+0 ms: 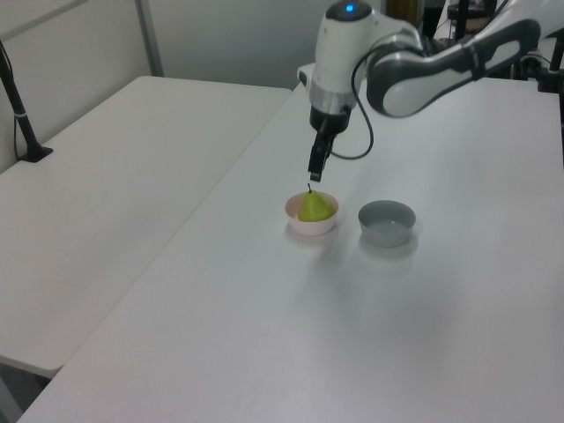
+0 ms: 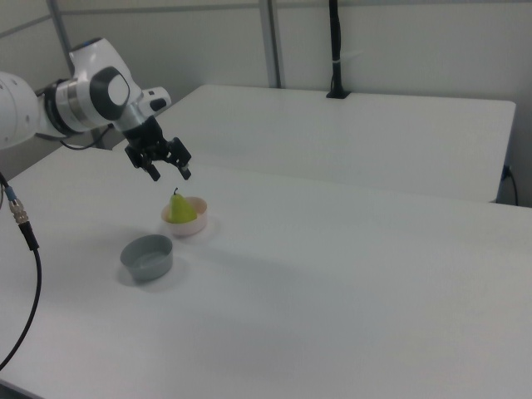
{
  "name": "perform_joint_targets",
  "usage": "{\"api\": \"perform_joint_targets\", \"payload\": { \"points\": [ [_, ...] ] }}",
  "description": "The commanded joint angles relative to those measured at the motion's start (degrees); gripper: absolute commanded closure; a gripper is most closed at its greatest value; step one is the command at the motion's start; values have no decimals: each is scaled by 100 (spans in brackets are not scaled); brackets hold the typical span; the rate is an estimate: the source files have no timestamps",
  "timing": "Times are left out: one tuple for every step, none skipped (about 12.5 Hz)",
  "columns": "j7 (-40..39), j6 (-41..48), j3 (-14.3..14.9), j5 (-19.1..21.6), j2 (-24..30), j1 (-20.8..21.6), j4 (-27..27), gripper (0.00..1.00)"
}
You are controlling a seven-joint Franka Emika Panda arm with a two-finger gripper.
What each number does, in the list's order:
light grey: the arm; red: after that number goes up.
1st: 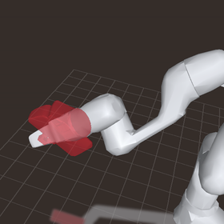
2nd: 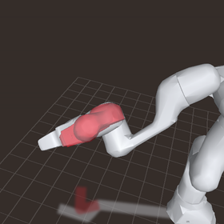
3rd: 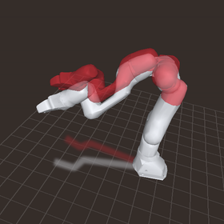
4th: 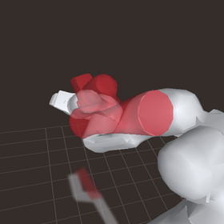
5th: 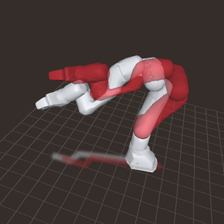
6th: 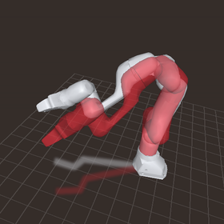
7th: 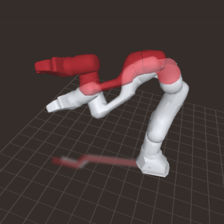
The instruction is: Place the pear in the bowl
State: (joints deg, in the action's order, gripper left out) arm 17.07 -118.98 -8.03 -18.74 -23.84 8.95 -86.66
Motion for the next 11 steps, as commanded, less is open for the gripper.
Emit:
{"api": "perform_joint_targets", "payload": {
  "points": [
    [-491,892,108,527,642,-25,-88,0],
    [-729,1086,161,782,844,-103,-88,0],
    [-897,1244,188,906,977,-165,-88,0],
    [-1194,1498,197,1056,1135,-270,-88,0],
    [-1432,1666,197,1231,1284,-436,-88,0],
    [-1556,1755,197,1363,1381,-568,-88,0],
    [-1836,1947,197,1504,1513,-735,-88,0],
    [-2169,2158,197,1636,1593,-954,-88,0],
    [-2321,2282,214,1724,1646,-1035,-88,0],
    [-2340,2370,414,1734,1716,-1001,-97,0],
    [-2340,2458,582,1734,1795,-957,-97,0]
  ]
}}
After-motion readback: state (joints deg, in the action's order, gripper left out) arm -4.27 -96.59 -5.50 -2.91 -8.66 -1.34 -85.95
